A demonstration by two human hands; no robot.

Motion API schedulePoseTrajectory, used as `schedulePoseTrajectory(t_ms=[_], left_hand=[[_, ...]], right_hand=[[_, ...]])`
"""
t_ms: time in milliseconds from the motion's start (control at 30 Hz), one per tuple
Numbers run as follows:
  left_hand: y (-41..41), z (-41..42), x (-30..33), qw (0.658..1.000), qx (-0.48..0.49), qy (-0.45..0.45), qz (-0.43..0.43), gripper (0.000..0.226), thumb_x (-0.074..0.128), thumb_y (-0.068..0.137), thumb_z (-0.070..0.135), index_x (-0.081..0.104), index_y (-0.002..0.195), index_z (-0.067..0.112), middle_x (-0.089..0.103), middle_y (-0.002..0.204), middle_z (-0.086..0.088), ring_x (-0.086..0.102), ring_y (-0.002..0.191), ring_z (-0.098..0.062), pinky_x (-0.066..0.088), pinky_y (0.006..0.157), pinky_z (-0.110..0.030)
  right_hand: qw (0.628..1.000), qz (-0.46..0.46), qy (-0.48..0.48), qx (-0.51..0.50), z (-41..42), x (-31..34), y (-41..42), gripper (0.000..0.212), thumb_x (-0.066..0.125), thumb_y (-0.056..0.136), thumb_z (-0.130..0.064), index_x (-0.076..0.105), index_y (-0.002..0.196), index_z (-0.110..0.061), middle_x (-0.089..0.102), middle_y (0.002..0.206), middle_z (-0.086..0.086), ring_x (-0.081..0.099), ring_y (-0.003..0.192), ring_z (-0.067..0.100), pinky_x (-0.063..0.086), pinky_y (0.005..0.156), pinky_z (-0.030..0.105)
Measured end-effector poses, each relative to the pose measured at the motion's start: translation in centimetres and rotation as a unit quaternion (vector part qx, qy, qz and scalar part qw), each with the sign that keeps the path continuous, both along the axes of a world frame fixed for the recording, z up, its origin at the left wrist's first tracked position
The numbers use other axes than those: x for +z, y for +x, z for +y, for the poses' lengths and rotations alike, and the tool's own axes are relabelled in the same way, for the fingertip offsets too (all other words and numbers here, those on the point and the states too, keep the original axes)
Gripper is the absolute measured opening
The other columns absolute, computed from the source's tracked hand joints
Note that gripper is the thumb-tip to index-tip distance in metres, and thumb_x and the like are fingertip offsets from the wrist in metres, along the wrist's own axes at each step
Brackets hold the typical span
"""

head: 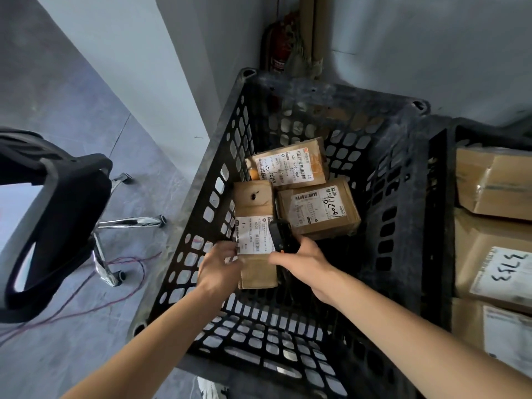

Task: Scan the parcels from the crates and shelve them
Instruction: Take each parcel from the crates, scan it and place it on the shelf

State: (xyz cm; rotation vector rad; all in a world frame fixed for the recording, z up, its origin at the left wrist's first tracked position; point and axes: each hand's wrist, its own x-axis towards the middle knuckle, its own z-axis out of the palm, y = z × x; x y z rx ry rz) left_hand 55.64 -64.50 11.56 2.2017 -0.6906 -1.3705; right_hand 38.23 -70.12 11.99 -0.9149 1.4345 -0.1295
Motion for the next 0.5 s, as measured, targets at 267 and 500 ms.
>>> schedulePoseTrajectory(t_ms=[267,500], left_hand=[[-0.4,0.3,4.3,0.992,0.032,-0.099,0.070,0.035,0.061,0.099,0.015,0.062,0.131,0.028,0.065,0.107,0.010,0.066,0.095,-0.016,0.058,0.070,-0.026],[0.1,-0.2,10.4,0.982,0.019,-0.144,0.123,0.039,0.069,0.095,0.025,0.061,0.131,0.039,0.075,0.109,0.002,0.071,0.097,-0.015,0.060,0.078,-0.036]], right_hand=[[0.999,0.023,-0.028,-0.012,0.1,5.2,-0.2,0.029,0.079,0.080,-0.022,0.069,0.107,-0.023,0.069,0.101,-0.005,0.061,0.094,0.007,0.045,0.071,0.023],[0.995,0.007,-0.091,-0.035,0.7,11.6,-1.1,0.025,0.079,0.081,-0.020,0.066,0.103,-0.023,0.064,0.089,-0.003,0.059,0.085,0.013,0.044,0.068,0.026]])
